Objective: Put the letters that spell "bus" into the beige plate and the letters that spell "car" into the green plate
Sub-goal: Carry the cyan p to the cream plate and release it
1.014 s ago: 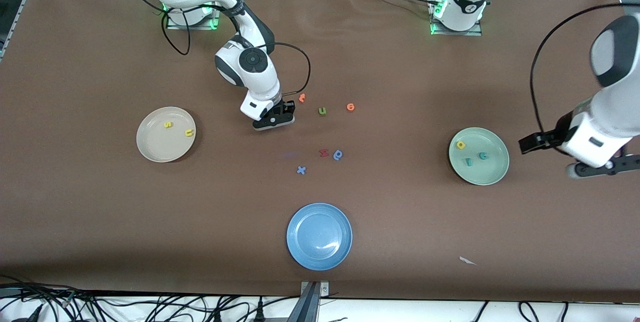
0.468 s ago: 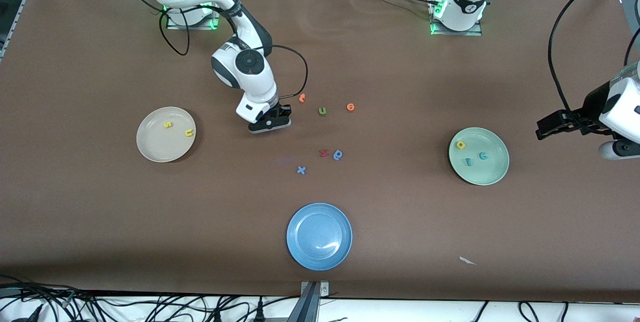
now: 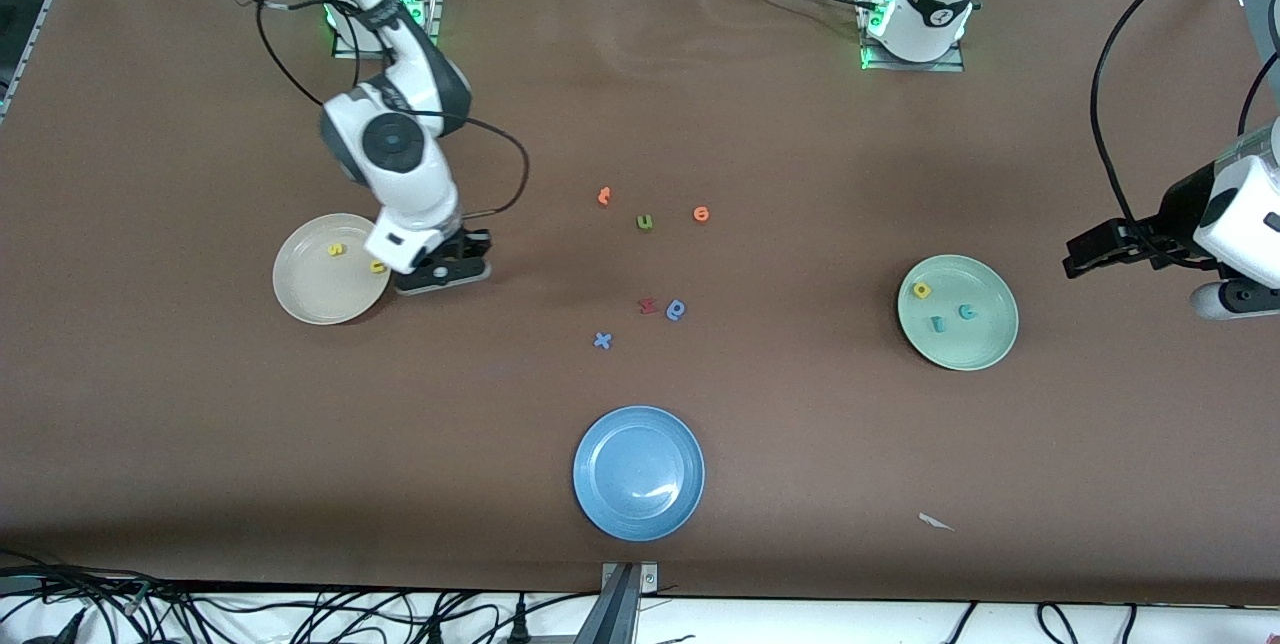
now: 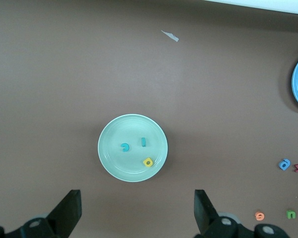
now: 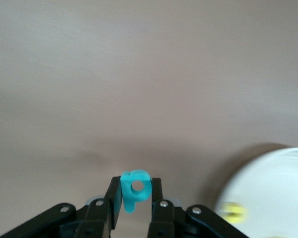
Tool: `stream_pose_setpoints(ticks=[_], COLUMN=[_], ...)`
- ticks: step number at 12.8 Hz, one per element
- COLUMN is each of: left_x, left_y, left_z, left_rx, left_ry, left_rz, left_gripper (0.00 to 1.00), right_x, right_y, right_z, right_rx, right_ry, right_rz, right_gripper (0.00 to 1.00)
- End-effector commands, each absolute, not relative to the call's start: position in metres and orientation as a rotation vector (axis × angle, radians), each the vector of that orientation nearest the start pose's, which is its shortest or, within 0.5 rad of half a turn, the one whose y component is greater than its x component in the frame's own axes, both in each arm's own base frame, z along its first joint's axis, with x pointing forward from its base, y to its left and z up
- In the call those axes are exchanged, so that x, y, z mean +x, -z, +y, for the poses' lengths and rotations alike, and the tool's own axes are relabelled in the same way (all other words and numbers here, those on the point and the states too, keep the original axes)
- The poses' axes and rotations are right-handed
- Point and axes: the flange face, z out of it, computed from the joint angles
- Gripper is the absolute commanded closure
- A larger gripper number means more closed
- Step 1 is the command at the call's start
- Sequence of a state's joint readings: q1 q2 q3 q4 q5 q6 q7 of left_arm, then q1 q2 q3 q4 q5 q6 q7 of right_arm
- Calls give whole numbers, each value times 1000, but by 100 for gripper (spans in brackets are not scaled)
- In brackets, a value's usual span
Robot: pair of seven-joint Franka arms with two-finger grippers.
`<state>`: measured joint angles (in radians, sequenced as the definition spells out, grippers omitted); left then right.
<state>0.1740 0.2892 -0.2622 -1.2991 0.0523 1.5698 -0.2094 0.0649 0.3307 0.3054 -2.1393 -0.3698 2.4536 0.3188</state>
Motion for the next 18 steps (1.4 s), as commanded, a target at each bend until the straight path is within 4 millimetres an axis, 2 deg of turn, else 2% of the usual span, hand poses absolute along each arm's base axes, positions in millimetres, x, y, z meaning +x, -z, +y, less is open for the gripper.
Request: stream_pose_setpoints(ticks=[1,3,4,5,6,8,9,11,14,17,18], left_x=[636,637,637,637,636,631,624,615,607,604,603], left_y=[-595,-601,-602,-602,-604,-615,-628,-636,-645,-645,-646], left_z=[-43,-44,-43,-44,-43,-43,-45,-63,-66,-63,-63], left_rx=[-3189,-3192,-3192,-3193,-3192,-3188,-3182,-3174,-3157,-3145,-3144], left_ry=[-19,2,5,7,12,41,73,87,103,100,105], left_rz=[-153,-149,-154,-152,-156,-170,-173,-133,-140,-161,-161], left_gripper=[0,0,0,0,0,0,0,0,0,0,0], right_x=[527,534,532,530,530,530,531,533,546,562,568], right_y=[-273,-279,-275,-272,-269,-272,-273,-282,-319,-363,-382], right_z=[134,83,68,63,61,62,62,61,64,69,80], right_rx=[-3232,-3222,-3216,-3208,-3187,-3176,-3176,-3182,-3110,-3125,-3125], right_ry=[36,-24,-51,-64,-74,-74,-69,-46,-40,-32,-57], right_rz=[-718,-809,-825,-790,-704,-657,-655,-637,-396,-330,-349], right_gripper=[85,84,81,59,1,0,0,0,0,0,0])
